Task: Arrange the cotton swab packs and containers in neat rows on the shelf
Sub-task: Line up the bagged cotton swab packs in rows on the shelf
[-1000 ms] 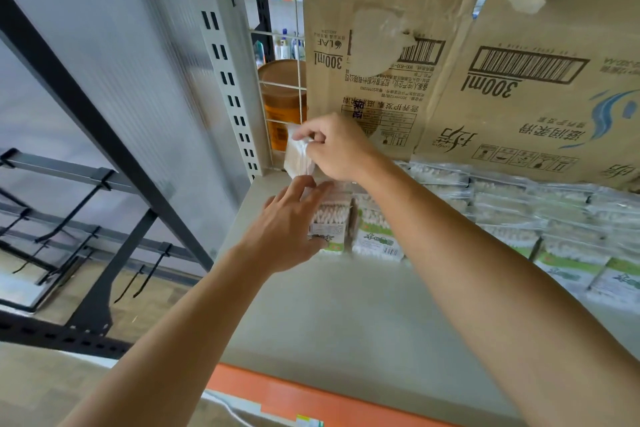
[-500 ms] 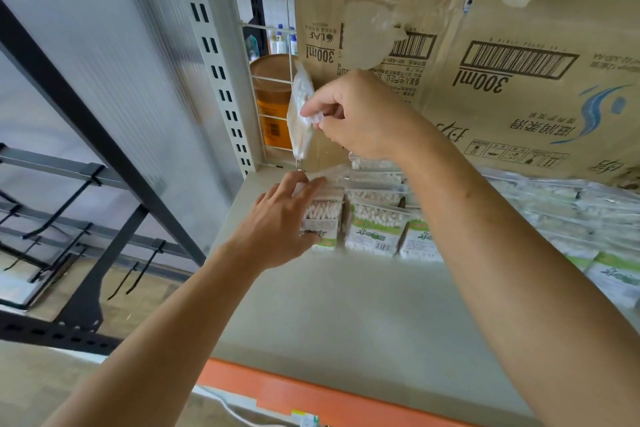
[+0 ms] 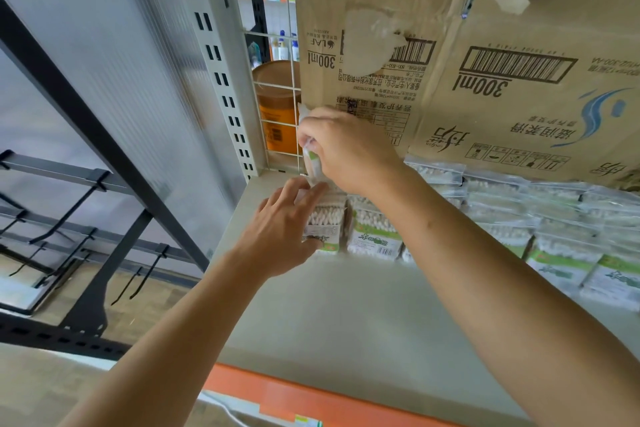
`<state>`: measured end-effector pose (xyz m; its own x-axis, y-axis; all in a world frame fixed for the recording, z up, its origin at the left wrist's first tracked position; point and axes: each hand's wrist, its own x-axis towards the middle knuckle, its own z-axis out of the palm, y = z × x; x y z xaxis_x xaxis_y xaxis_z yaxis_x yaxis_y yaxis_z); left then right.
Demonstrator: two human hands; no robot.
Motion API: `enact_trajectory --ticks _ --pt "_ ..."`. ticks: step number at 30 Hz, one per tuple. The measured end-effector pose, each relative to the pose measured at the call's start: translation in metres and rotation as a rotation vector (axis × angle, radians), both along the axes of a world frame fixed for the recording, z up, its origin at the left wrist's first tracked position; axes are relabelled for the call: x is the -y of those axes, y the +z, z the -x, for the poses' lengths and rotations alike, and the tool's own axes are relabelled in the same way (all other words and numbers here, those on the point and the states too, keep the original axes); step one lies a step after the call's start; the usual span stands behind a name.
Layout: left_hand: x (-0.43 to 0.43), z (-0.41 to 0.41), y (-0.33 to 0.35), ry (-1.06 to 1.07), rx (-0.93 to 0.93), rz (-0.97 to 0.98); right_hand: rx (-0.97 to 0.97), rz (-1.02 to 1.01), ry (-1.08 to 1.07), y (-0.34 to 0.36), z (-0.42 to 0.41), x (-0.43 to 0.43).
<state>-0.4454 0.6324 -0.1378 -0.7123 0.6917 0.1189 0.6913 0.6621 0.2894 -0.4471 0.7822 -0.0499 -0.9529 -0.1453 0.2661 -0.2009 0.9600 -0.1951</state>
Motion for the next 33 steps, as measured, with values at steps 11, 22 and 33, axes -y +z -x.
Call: enact_trajectory --ticks 11,22,33 --pt "0.000 -0.004 0.001 0.015 0.008 -0.004 -0.150 0.088 0.073 -0.004 0.000 0.005" --pt "-0.002 -0.001 0.000 0.013 0.009 -0.019 -0.011 0.254 -0.201 -0.033 0.017 -0.011" --pt "-0.004 0.007 -0.002 -0.003 -0.003 -0.012 0.135 -0.072 -0.109 -0.020 0.020 -0.011"
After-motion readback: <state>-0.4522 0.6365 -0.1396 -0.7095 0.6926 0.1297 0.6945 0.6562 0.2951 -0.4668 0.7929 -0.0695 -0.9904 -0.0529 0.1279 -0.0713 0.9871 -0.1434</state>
